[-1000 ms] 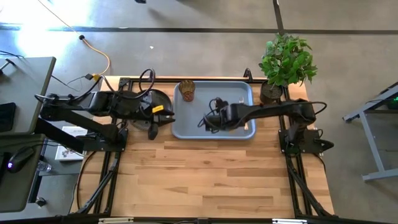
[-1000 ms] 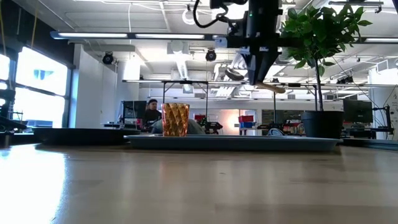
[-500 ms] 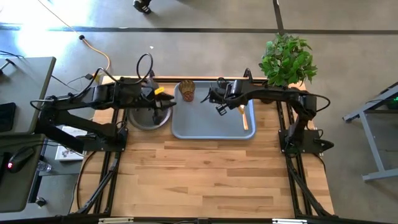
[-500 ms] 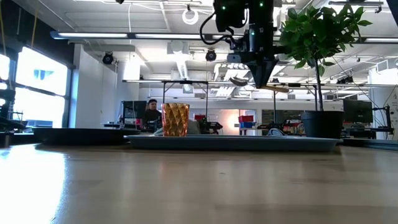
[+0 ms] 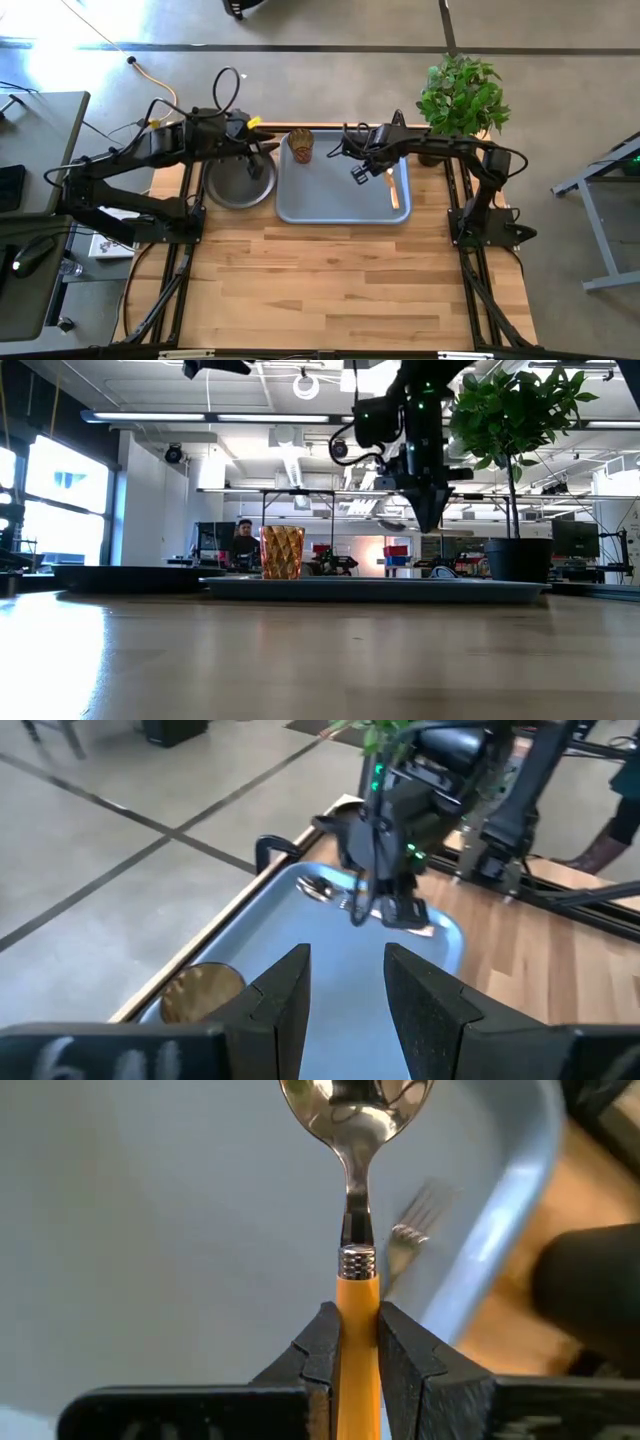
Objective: Pick and place plate/cup/fork/spoon on tray
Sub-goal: Put the orange spoon on the gray serving tray
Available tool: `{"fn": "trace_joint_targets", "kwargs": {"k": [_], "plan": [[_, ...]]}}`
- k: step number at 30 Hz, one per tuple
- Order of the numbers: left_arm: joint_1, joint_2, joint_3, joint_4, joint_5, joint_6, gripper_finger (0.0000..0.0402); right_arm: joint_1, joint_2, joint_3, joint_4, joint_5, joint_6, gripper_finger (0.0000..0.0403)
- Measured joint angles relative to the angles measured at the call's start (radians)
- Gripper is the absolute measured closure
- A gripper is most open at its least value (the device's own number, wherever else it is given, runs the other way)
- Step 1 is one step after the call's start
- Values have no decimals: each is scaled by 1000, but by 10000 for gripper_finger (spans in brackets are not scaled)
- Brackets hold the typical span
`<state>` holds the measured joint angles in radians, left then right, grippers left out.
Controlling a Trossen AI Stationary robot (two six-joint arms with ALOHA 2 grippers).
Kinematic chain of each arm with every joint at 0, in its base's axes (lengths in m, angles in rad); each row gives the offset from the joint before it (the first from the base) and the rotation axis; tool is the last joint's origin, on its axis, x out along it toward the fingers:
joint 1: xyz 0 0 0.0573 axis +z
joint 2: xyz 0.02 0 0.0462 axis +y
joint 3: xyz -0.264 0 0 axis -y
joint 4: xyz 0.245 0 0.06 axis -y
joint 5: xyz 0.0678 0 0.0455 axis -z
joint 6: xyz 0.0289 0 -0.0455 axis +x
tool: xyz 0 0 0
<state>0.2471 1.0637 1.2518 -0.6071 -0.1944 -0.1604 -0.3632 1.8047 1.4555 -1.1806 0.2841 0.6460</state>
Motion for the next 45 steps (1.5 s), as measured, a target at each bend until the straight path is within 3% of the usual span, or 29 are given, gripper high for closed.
{"fn": "trace_joint_targets", "kwargs": {"k": [21, 26, 34, 40, 45], "plan": [[91, 0, 0, -1, 1, 42, 282, -4, -8, -253, 224, -183, 206, 374], [105, 0, 0, 0, 1, 42, 282, 24, -75, -262, 213, -162, 237, 374], [130, 1, 0, 8, 1, 42, 282, 25, -246, -262, 175, -43, 279, 374], [135, 5, 0, 11, 0, 42, 282, 24, -288, -265, 123, 19, 329, 374], [134, 5, 0, 15, 1, 32, 282, 30, -289, -392, 291, -36, 375, 374]]}}
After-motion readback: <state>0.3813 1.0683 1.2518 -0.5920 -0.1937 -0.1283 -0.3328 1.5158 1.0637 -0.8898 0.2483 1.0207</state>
